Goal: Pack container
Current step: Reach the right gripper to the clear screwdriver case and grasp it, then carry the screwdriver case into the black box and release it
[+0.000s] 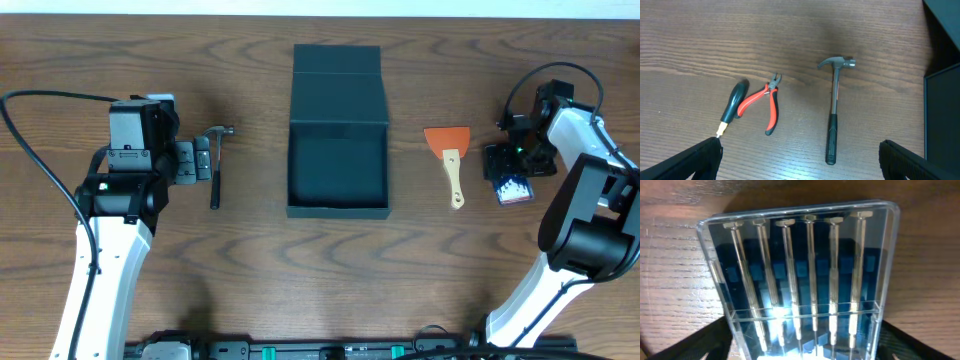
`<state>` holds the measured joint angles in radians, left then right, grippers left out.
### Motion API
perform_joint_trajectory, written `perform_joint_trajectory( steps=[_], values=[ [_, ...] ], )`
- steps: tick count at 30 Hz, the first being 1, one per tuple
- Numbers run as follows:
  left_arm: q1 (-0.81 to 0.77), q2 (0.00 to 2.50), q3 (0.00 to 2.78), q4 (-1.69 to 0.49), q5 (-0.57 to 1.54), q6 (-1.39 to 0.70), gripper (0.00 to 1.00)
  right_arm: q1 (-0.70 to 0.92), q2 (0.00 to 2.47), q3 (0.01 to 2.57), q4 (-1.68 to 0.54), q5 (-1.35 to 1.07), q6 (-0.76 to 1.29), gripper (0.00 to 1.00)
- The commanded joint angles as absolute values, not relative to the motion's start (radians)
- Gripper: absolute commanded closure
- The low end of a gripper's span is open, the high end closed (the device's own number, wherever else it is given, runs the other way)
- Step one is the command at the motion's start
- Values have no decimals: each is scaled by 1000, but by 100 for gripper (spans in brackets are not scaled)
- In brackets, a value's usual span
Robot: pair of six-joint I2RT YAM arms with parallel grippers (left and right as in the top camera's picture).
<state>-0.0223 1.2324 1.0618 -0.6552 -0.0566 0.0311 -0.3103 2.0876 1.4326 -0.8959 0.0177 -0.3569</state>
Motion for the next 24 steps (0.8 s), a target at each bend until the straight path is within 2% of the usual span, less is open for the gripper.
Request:
perform_joint_trajectory(
  steps=[1, 7, 14, 17, 21, 22, 24],
  values=[
    [-18, 1223, 1086, -660, -68, 45, 2, -311, 2132, 1437, -894, 41, -314, 23],
    [-18, 1223, 1086, -660, -68, 45, 2, -308, 2122, 1460, -916, 26, -297, 44],
    [-18, 1223, 1086, -659, -68, 45, 1, -274, 2012, 1629, -1044, -21, -277, 46],
    [-18, 1223, 1086, -660, -68, 45, 2, -232, 1938, 1734, -1111, -109, -277, 54],
    [-18, 1223, 1086, -660, -68, 45, 2, -128, 1839, 1850, -1160, -230, -277, 74],
    [-18, 1223, 1086, -659, -68, 45, 1, -89, 1813, 1871, -1164, -257, -278, 85],
    [-18, 1223, 1086, -660, -68, 45, 2, 17, 1764, 1895, -1163, -296, -307, 97]
  ],
)
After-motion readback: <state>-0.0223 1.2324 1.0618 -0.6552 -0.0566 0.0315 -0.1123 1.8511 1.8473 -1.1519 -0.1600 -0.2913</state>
